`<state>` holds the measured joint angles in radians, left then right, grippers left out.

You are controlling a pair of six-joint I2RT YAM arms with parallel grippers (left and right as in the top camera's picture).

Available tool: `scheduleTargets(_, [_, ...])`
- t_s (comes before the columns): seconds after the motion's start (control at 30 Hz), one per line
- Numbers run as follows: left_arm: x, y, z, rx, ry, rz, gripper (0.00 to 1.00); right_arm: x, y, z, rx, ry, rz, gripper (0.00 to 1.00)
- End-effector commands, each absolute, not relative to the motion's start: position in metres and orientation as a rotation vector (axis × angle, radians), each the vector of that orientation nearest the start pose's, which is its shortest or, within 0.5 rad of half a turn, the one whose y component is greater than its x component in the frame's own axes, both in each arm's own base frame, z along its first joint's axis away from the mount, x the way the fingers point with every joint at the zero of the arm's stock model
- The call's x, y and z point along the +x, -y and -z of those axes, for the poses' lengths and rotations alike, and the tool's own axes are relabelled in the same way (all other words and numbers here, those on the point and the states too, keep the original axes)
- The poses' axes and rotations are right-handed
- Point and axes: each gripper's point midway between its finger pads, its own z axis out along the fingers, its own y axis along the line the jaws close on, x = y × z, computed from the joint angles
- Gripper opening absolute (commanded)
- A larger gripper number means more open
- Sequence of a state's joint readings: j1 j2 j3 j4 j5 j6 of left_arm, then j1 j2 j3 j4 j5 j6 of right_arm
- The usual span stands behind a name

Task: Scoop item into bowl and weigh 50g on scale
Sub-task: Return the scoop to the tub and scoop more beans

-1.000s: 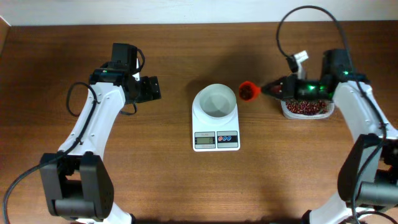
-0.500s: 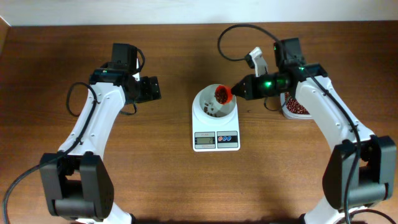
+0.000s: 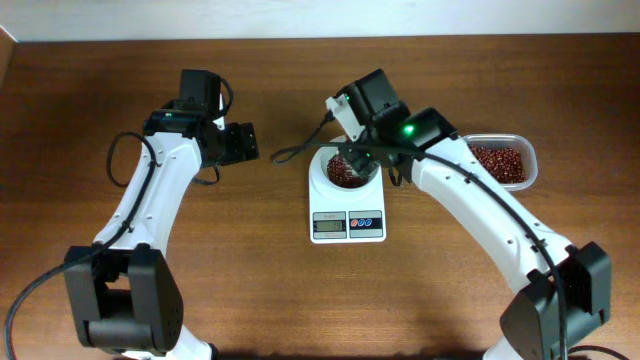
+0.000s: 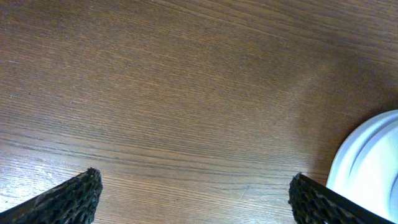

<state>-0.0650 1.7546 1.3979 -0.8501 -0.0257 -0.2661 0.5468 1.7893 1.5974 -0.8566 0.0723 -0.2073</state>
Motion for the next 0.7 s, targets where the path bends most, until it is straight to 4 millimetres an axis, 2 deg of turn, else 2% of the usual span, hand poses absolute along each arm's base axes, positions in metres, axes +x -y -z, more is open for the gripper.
scheduleTargets(0.0, [0.406, 0.02, -0.113, -0.296, -2.766, 0.043, 0.99, 0.396, -0.224, -0.192, -0.923, -2.386, -0.015, 0.04])
scheduleTargets(0.03, [0.406, 0.02, -0.113, -0.296, -2.766, 0.043, 0.99, 0.395, -0.227, -0.192, -0.832, -2.424, -0.076, 0.04])
scheduleTargets(0.07, [0.406, 0.02, -0.113, -0.296, -2.766, 0.043, 0.99, 0.399, -0.22, -0.192, -0.691, -2.474, -0.135, 0.04])
scheduleTargets(0.13, [0.406, 0.02, -0.113, -0.296, -2.766, 0.043, 0.99, 0.399, -0.218, -0.199, -0.656, -2.497, -0.452, 0.04])
scheduleTargets(0.17, [0.406, 0.02, -0.113, -0.296, -2.766, 0.043, 0.99, 0.401, -0.206, -0.208, -0.601, -2.492, -0.672, 0.04])
scheduleTargets(0.2, [0.406, 0.02, -0.113, -0.296, -2.766, 0.043, 0.99, 0.409, -0.169, -0.212, -0.476, -2.51, -0.776, 0.04])
scheduleTargets(0.27, [0.406, 0.02, -0.113, -0.296, -2.766, 0.043, 0.99, 0.414, -0.101, -0.203, -0.244, -2.593, -0.74, 0.04])
scheduleTargets(0.3, [0.406, 0.02, -0.113, -0.296, -2.766, 0.043, 0.99, 0.412, -0.06, -0.197, -0.128, -2.632, -0.689, 0.04])
scheduleTargets(0.37, [0.406, 0.02, -0.113, -0.296, -2.766, 0.043, 0.99, 0.404, 0.024, -0.181, 0.135, -2.713, -0.457, 0.04])
scheduleTargets(0.4, [0.406, 0.02, -0.113, -0.296, -2.766, 0.043, 0.99, 0.403, 0.033, -0.178, 0.161, -2.72, -0.424, 0.04])
scheduleTargets(0.43, [0.406, 0.02, -0.113, -0.296, -2.766, 0.043, 0.99, 0.397, 0.057, -0.168, 0.222, -2.762, -0.298, 0.04])
scheduleTargets(0.47, [0.406, 0.02, -0.113, -0.296, -2.766, 0.043, 0.99, 0.393, 0.066, -0.158, 0.243, -2.806, -0.216, 0.04])
scheduleTargets(0.53, [0.406, 0.02, -0.113, -0.296, -2.766, 0.043, 0.99, 0.389, 0.071, -0.134, 0.26, -2.86, -0.185, 0.04])
scheduleTargets(0.67, [0.406, 0.02, -0.113, -0.296, -2.766, 0.043, 0.99, 0.396, 0.063, -0.085, 0.262, -2.88, -0.263, 0.04])
